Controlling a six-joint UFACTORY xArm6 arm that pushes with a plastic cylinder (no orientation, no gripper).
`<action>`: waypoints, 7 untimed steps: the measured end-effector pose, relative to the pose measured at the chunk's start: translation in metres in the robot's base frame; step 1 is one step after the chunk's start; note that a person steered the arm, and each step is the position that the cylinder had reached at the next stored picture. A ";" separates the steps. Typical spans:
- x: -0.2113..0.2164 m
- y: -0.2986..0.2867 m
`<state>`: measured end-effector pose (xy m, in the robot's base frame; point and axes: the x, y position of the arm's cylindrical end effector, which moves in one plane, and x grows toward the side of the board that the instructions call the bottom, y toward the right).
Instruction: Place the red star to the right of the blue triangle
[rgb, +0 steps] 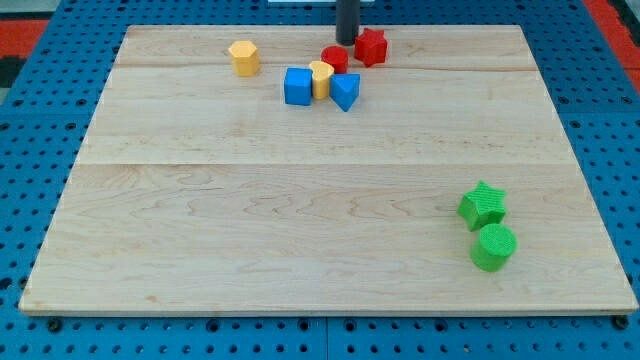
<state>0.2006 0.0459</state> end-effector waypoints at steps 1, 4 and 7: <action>-0.003 0.002; 0.133 0.088; 0.113 -0.004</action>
<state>0.3134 0.0420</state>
